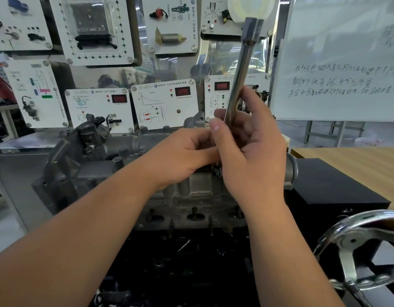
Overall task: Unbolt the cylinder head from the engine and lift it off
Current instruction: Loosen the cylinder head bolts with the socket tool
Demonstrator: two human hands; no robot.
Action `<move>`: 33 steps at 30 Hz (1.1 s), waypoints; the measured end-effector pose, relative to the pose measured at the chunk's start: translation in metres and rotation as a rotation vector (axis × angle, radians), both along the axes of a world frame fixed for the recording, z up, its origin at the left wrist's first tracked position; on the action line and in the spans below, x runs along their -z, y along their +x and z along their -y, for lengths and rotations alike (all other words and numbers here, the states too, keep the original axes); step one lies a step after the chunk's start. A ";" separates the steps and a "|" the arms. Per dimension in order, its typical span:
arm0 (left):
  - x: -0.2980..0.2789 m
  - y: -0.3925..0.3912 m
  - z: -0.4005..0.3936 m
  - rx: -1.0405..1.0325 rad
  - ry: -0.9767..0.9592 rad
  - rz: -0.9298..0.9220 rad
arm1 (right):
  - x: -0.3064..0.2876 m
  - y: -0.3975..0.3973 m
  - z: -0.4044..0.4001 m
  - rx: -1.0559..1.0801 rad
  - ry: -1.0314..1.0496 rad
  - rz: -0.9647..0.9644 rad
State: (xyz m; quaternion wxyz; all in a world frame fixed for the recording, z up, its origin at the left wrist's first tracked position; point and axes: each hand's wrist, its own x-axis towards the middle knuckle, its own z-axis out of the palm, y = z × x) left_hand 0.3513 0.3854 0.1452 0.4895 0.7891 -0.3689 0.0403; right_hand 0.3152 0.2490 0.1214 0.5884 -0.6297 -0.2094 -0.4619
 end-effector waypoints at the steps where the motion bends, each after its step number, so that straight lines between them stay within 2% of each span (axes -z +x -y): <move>1: 0.001 0.000 0.001 -0.007 0.003 0.013 | 0.000 0.000 0.000 0.008 0.004 0.003; 7: 0.000 -0.004 0.000 -0.004 -0.018 -0.005 | 0.002 0.000 0.000 0.080 -0.050 0.022; 12: -0.002 -0.005 0.000 0.021 0.064 -0.006 | 0.002 0.000 0.001 0.017 -0.012 -0.009; 22: 0.000 -0.001 0.001 0.022 0.042 -0.004 | 0.000 0.000 0.000 0.011 -0.007 -0.022; 26: 0.000 0.000 0.000 -0.040 0.060 0.009 | -0.001 0.000 0.002 0.034 -0.001 0.012; 33: -0.002 -0.004 0.000 -0.007 0.061 0.009 | -0.002 -0.003 0.003 -0.010 -0.001 -0.020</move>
